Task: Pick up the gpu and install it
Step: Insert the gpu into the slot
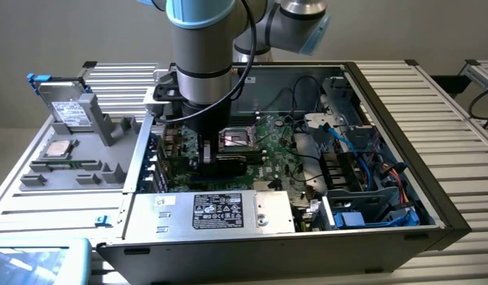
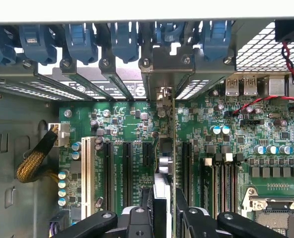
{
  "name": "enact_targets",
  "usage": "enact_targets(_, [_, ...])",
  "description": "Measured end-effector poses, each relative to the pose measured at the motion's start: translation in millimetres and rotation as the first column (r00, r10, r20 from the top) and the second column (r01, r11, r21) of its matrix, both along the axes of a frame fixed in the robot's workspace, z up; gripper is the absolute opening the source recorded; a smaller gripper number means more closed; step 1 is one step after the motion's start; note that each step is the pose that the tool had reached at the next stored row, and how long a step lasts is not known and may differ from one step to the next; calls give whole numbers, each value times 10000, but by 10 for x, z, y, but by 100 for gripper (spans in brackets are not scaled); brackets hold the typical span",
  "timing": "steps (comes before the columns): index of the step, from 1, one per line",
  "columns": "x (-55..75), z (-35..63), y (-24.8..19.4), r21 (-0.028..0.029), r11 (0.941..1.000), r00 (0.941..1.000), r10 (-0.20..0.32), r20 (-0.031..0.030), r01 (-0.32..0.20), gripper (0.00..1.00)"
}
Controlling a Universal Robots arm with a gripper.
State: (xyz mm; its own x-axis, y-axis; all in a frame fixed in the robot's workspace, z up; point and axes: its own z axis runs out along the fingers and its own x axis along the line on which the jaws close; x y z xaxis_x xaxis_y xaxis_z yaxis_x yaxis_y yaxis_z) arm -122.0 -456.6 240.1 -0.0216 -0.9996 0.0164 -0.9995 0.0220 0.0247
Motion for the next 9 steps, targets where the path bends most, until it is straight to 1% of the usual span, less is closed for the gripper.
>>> enact_targets(4, [-5, -3, 0, 4, 10000, 10000, 5, 9, -5, 28])
enact_targets(9, [-13, -2, 0, 3, 10000, 10000, 2, 3, -2, 28])
